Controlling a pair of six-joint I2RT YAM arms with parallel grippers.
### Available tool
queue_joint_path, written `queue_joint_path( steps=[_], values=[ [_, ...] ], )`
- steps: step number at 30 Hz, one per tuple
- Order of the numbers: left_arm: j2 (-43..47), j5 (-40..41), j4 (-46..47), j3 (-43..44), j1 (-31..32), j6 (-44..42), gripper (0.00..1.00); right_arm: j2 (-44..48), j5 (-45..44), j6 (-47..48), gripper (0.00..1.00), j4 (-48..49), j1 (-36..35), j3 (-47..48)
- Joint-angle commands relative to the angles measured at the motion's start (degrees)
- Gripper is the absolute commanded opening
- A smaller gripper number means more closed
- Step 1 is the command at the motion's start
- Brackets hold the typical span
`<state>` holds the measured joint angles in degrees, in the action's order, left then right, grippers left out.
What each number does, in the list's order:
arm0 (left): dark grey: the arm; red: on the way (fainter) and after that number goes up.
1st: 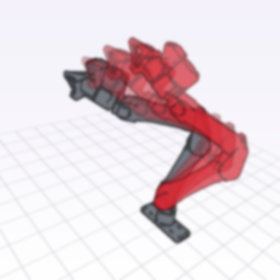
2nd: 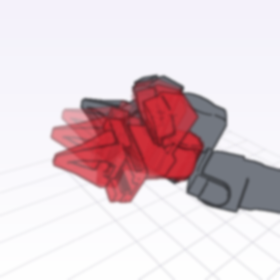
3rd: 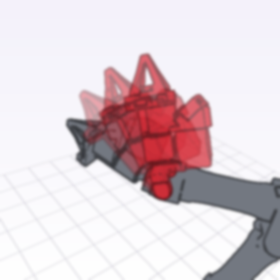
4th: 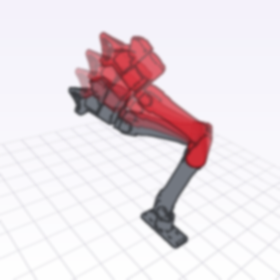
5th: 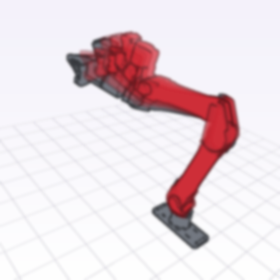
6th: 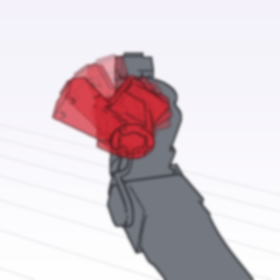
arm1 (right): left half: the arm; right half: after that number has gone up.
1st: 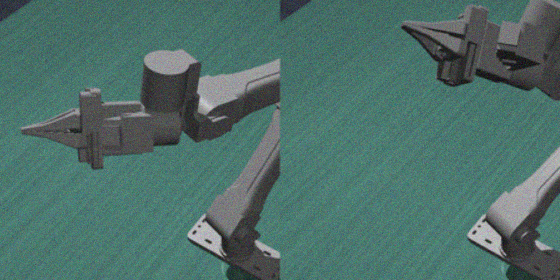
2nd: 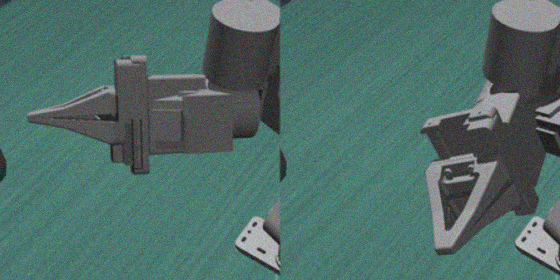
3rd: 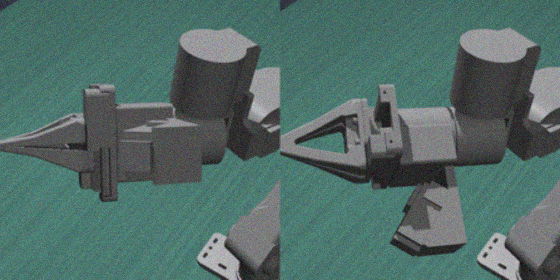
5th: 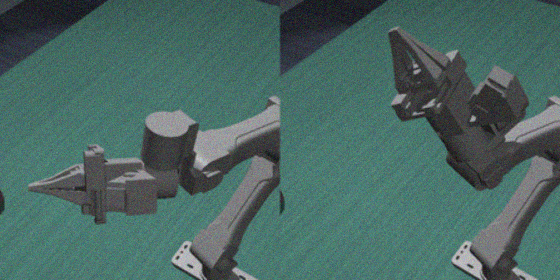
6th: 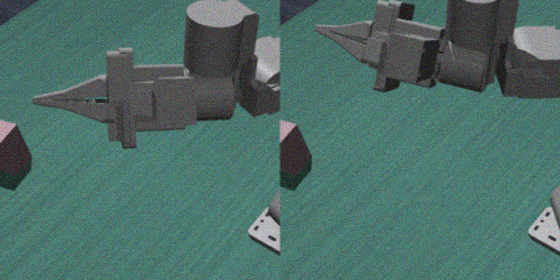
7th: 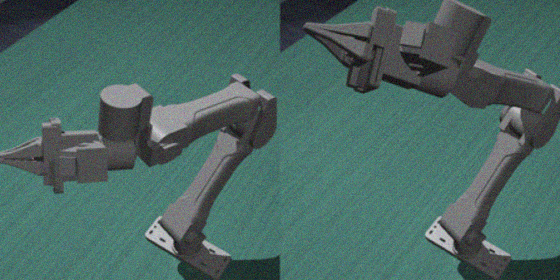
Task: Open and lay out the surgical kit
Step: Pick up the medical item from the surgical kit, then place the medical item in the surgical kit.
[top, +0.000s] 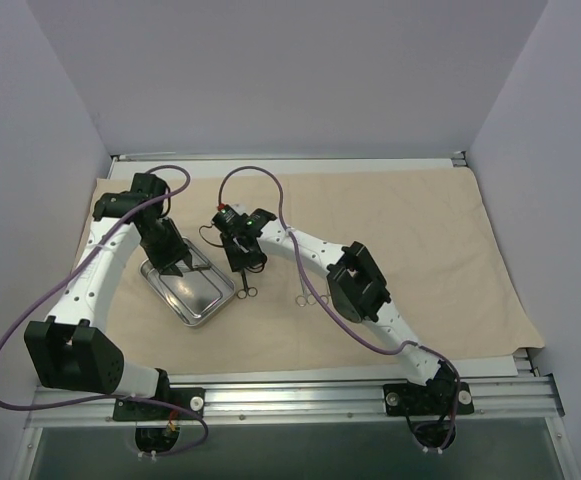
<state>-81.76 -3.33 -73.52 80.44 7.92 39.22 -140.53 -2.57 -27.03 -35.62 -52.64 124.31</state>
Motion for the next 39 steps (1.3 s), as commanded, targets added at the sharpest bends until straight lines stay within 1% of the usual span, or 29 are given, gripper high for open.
queue_joint_path(
  steps=[1,10,13,14,17,19,20,22,23,27,31,34,39],
  values=[
    [2.4,-0.9,1.2,-0.5,-0.5,-1.1,0.39,-1.8,-1.2,-0.7,0.35,-2.4,-1.1,1.4],
    [3.6,-1.2,1.5,-2.0,-1.2,-1.3,0.39,-5.7,-0.2,-0.7,0.33,-3.7,-2.5,3.3],
    [3.9,-1.6,1.8,-2.7,-1.5,-1.4,0.39,-6.9,-0.2,-0.9,0.3,-4.6,-2.5,3.0],
    [3.9,-1.7,1.8,-2.9,-1.5,-1.5,0.39,-7.0,0.2,-1.1,0.25,-5.2,-2.5,3.0],
    [4.2,-1.9,2.1,-3.2,-1.8,-1.5,0.39,-6.9,0.0,-1.0,0.15,-5.5,-2.5,3.0],
    [4.1,-2.0,2.0,-2.9,-1.9,-1.6,0.39,-6.5,-1.1,-0.9,0.11,-6.2,-2.2,3.7],
    [4.1,-2.0,2.1,-2.8,-1.9,-1.6,0.39,-6.2,-1.6,-0.5,0.07,-6.7,-1.9,4.1],
    [3.9,-2.0,2.1,-2.4,-1.9,-1.6,0.39,-5.7,-2.6,0.0,0.02,-7.4,-1.2,5.6],
    [3.8,-2.1,2.1,-2.3,-1.9,-1.6,0.39,-5.1,-2.9,0.5,0.0,-8.1,-0.9,6.2],
    [3.0,-2.6,2.2,-1.5,-2.0,-1.6,0.39,-1.6,-2.6,1.9,0.0,-7.5,0.9,7.7],
    [2.3,-2.6,2.0,-0.7,-2.1,-1.5,0.39,2.7,0.0,2.0,0.0,-8.2,3.3,8.8],
    [1.8,-2.5,2.2,-0.8,-2.0,-1.5,0.39,7.4,1.5,2.2,0.0,-8.2,5.7,6.0],
    [0.2,-2.8,2.2,-1.1,-2.2,-1.6,0.39,16.9,2.0,4.4,0.0,-8.2,10.7,-4.1]
  ],
)
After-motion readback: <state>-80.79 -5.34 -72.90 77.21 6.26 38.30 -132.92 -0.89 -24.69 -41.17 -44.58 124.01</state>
